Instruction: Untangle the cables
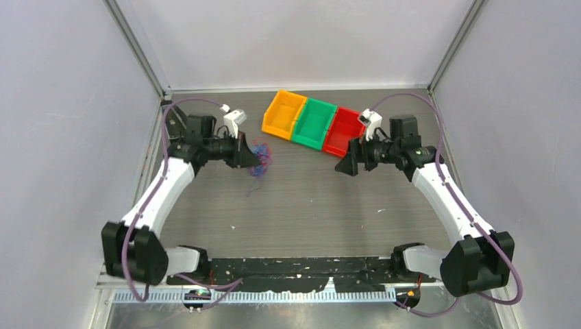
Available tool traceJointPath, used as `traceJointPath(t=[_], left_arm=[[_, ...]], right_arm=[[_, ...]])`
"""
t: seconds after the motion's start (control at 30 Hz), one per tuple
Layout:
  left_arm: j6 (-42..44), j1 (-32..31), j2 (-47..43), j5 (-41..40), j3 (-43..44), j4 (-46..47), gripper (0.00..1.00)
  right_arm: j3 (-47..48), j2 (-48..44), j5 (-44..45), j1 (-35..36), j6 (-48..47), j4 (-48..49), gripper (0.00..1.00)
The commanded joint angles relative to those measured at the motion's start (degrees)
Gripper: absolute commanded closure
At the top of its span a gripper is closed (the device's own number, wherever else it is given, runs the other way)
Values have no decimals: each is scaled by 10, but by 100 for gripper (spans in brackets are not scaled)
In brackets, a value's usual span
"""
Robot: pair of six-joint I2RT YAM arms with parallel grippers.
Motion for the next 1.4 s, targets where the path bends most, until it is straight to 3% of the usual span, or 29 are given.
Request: traceJointPath(t=[0.0, 0.07, 0.17, 0.37, 0.43, 0.5, 0.53, 0.57, 0.6, 0.67, 0.77, 0.83, 0.9, 1.0, 1.1, 1.17, 1.3, 1.37], left_arm=[[-337, -55, -63, 116, -125, 393, 100], [-430, -81, -63, 101, -168, 526, 100], [-519, -118, -31, 85, -183, 630, 96], [-536, -163, 0, 91, -175, 685, 96], [-537, -168, 1, 94, -179, 690, 96], [-539, -168, -4, 98, -189, 699, 96], [-537, -168, -7, 103, -193, 701, 96], [-532, -168, -11, 111, -194, 697, 96], [-523, -167, -18, 121, -196, 689, 95], [-497, -163, -31, 145, -194, 655, 92], [-411, -137, -62, 178, -181, 512, 77], [-330, -108, -83, 182, -175, 415, 74], [-258, -76, -102, 181, -175, 339, 79], [-146, -34, -127, 172, -169, 238, 97], [-73, -20, -150, 154, -164, 173, 100], [-58, -22, -167, 153, -169, 184, 76], [-113, -55, -187, 128, -188, 297, 2], [-116, -95, -181, 112, -176, 332, 1]], right_arm=[[48, 10, -50, 79, 74, 100, 7], [66, 26, -71, 107, 108, 124, 5], [87, 44, -105, 133, 153, 152, 3], [100, 80, -78, 187, 161, 165, 0], [94, 95, -63, 202, 160, 177, 8], [90, 105, -51, 211, 156, 185, 25], [89, 110, -44, 213, 154, 187, 41], [88, 111, -38, 214, 148, 188, 51], [88, 110, -24, 214, 134, 184, 74], [90, 103, 5, 212, 104, 162, 92], [88, 76, 43, 196, 66, 122, 95], [82, 59, 74, 181, 41, 105, 95], [75, 45, 86, 165, 19, 91, 95], [58, 26, 91, 147, -2, 80, 95], [44, 9, 53, 130, -20, 79, 95], [35, -1, -5, 129, -24, 80, 94], [33, -1, -120, 147, -11, 94, 94], [40, 3, -152, 168, -15, 93, 95]])
